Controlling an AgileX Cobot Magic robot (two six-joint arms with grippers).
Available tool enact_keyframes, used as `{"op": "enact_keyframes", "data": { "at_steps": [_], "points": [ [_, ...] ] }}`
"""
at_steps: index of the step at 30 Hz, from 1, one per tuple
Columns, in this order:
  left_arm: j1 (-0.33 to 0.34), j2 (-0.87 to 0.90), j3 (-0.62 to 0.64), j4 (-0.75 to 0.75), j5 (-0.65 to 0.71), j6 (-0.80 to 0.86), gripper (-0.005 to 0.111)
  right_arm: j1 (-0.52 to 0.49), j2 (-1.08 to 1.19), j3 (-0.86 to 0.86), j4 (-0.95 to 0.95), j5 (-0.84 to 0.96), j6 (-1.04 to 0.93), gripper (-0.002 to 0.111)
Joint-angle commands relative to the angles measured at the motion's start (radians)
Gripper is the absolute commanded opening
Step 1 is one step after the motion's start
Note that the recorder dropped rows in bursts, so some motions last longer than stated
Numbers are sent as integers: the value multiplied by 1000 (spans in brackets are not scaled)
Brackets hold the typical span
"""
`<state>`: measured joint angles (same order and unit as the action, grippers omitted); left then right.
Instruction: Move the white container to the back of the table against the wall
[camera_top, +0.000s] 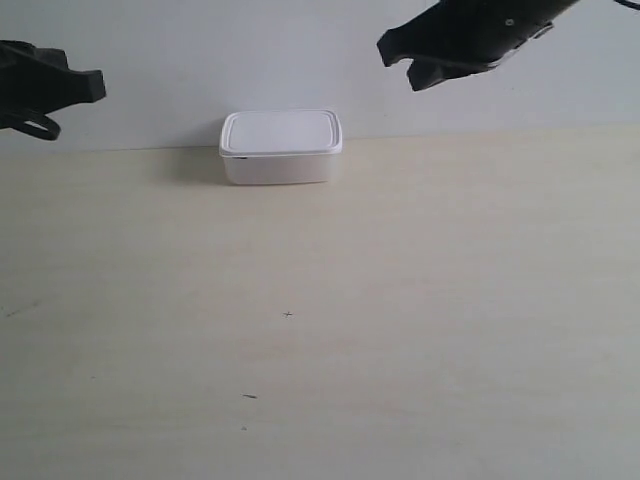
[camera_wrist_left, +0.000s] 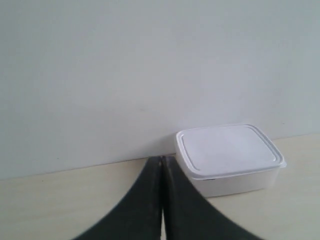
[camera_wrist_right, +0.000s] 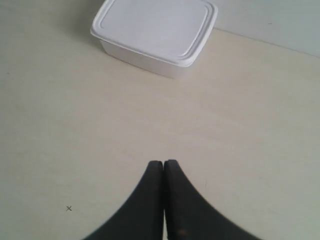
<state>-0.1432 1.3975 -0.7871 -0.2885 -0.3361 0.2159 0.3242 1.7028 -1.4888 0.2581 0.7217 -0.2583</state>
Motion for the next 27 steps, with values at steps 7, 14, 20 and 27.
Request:
{"op": "enact_keyframes", "data": {
  "at_steps": [7, 14, 20, 27],
  "points": [
    [4, -273, 78, 6, 129, -24, 0, 2, -402, 299, 5, -179, -36, 0],
    [4, -694, 239, 23, 180, -40, 0, 2, -740, 513, 5, -194, -57, 0],
    [4, -1120, 277, 23, 556, -40, 0, 2, -1110, 643, 73, -75, -48, 0],
    [4, -1360, 300, 64, 760, -39, 0, 2, -1330, 810, 80, -43, -31, 0]
  ]
}}
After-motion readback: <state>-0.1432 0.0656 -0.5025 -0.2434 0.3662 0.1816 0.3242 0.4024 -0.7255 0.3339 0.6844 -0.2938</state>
